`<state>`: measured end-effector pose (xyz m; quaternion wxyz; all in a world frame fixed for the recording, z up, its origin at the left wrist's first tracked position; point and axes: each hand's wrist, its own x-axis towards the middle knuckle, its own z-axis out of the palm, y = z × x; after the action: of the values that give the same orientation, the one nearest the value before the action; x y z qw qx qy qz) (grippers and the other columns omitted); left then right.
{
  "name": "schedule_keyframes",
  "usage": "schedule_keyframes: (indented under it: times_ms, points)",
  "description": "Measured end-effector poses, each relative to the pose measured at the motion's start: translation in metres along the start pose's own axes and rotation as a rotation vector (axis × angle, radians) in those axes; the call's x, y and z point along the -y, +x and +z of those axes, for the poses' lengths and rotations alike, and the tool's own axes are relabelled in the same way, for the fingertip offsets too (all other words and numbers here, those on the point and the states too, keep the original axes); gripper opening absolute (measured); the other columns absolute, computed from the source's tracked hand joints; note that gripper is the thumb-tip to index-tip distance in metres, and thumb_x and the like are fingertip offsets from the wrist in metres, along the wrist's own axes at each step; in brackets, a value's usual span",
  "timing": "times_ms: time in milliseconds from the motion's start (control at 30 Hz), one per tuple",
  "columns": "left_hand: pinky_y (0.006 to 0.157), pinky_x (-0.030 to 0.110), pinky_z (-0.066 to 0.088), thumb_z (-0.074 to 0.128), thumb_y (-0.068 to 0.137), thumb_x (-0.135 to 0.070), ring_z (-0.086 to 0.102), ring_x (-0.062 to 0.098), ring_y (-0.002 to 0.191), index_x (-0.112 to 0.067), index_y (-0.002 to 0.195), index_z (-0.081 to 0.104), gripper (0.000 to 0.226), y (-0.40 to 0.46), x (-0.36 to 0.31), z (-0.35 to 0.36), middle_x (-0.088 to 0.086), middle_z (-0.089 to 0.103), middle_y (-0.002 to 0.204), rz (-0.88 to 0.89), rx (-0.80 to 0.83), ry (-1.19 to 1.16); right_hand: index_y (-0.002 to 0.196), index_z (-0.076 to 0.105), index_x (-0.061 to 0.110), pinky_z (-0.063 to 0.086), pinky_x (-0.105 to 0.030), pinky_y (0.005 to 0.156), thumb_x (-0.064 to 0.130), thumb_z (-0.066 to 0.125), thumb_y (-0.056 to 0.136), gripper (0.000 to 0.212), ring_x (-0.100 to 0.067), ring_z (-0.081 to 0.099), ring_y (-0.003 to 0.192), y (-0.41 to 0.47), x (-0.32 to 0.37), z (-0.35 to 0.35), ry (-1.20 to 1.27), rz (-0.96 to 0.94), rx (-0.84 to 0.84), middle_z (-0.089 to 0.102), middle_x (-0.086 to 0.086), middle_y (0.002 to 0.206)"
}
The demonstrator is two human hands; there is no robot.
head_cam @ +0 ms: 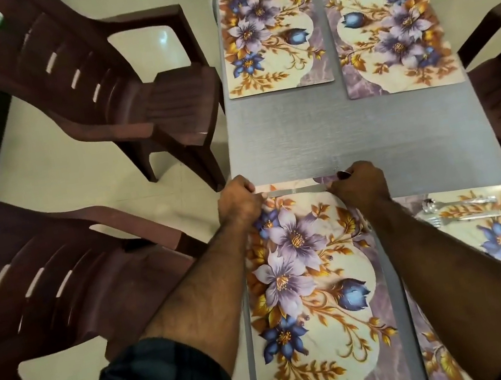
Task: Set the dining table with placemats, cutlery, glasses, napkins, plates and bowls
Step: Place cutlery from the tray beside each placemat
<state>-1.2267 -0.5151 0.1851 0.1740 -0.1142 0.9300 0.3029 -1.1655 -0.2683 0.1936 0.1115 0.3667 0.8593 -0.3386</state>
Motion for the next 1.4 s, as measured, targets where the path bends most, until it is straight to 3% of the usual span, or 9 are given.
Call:
schedule_keyframes:
  times_ms: [100, 300, 433, 500, 600, 767, 967, 1100, 1400]
  points:
    - [0.066, 0.029, 0.052, 0.085, 0.084, -0.031, 0.064, 0.018, 0.084, -0.025, 0.084, 0.060, 0.026, -0.002, -0.001, -0.001, -0.006, 0.068, 0.092, 0.004, 0.005, -0.001, 0.111, 0.070, 0.006, 0.050, -0.031, 0.076, 0.042, 0.086, 0.080, 0.050, -0.031, 0.069, 0.098, -0.002, 0.001, -0.001, -0.020, 0.014, 0.010, 0.072, -0.011, 0.104]
    - [0.070, 0.033, 0.058, 0.077, 0.090, -0.041, 0.066, 0.014, 0.080, -0.022, 0.082, 0.063, 0.025, -0.028, 0.001, -0.017, -0.009, 0.069, 0.084, 0.043, -0.068, -0.198, 0.089, 0.071, 0.009, 0.056, -0.037, 0.068, 0.034, 0.067, 0.101, 0.028, -0.021, 0.067, 0.070, -0.023, 0.004, -0.028, 0.287, -0.023, 0.100, 0.077, -0.011, 0.084]
    - [0.077, 0.033, 0.061, 0.074, 0.097, -0.023, 0.070, 0.014, 0.080, -0.020, 0.080, 0.076, 0.017, -0.082, -0.002, -0.015, -0.008, 0.075, 0.081, 0.195, 0.344, -0.527, 0.094, 0.064, 0.006, 0.036, -0.024, 0.044, 0.022, 0.062, 0.105, 0.019, -0.010, 0.048, 0.052, -0.067, 0.001, -0.038, 0.926, 0.128, 0.274, 0.076, -0.019, 0.089]
    - [0.069, 0.030, 0.057, 0.075, 0.096, -0.012, 0.067, 0.019, 0.073, -0.018, 0.086, 0.078, 0.012, -0.106, 0.000, -0.012, 0.004, 0.074, 0.080, 0.234, 0.554, -0.628, 0.092, 0.059, 0.007, 0.032, -0.020, 0.042, 0.018, 0.059, 0.106, 0.017, -0.007, 0.045, 0.050, -0.088, -0.003, -0.038, 1.093, 0.148, 0.295, 0.076, -0.019, 0.093]
    - [0.064, 0.026, 0.055, 0.079, 0.089, 0.000, 0.065, 0.016, 0.065, -0.008, 0.098, 0.076, 0.013, -0.140, 0.008, -0.012, 0.011, 0.072, 0.080, 0.262, 0.637, -0.672, 0.087, 0.055, 0.010, 0.032, -0.018, 0.040, 0.016, 0.058, 0.106, 0.020, -0.006, 0.044, 0.048, -0.119, -0.015, -0.036, 1.201, 0.119, 0.269, 0.076, -0.015, 0.092]
    - [0.065, 0.021, 0.052, 0.077, 0.089, 0.004, 0.061, 0.001, 0.064, -0.008, 0.092, 0.079, 0.012, -0.170, 0.029, -0.019, -0.006, 0.071, 0.074, 0.288, 0.400, -0.522, 0.085, 0.073, 0.012, 0.037, -0.022, 0.047, 0.017, 0.075, 0.095, 0.012, -0.013, 0.047, 0.050, -0.156, -0.052, -0.048, 0.802, -0.014, 0.161, 0.067, -0.003, 0.065]
    - [0.070, 0.026, 0.052, 0.083, 0.075, -0.014, 0.062, 0.003, 0.065, -0.022, 0.069, 0.076, 0.012, -0.220, 0.073, -0.011, -0.012, 0.071, 0.067, 0.229, 0.236, -0.247, 0.089, 0.080, 0.016, 0.053, -0.035, 0.082, 0.008, 0.081, 0.082, 0.010, -0.022, 0.070, 0.087, -0.196, -0.124, -0.039, 0.285, -0.215, 0.175, 0.077, -0.001, 0.089]
    - [0.058, 0.022, 0.052, 0.076, 0.080, -0.005, 0.068, 0.003, 0.059, -0.017, 0.066, 0.075, 0.018, -0.273, 0.106, 0.002, -0.007, 0.075, 0.066, 0.155, 0.242, -0.139, 0.087, 0.083, 0.017, 0.052, -0.029, 0.077, 0.018, 0.086, 0.079, 0.008, -0.020, 0.072, 0.086, -0.232, -0.172, -0.019, 0.126, -0.250, 0.234, 0.078, 0.001, 0.088]
    - [0.072, 0.028, 0.053, 0.084, 0.080, -0.026, 0.071, 0.020, 0.081, -0.031, 0.068, 0.072, 0.018, -0.317, 0.146, 0.024, -0.004, 0.077, 0.083, 0.110, 0.173, 0.127, 0.096, 0.081, 0.014, 0.049, -0.029, 0.077, 0.025, 0.076, 0.088, 0.014, -0.027, 0.070, 0.093, -0.268, -0.204, 0.012, -0.048, -0.253, 0.280, 0.078, -0.006, 0.103]
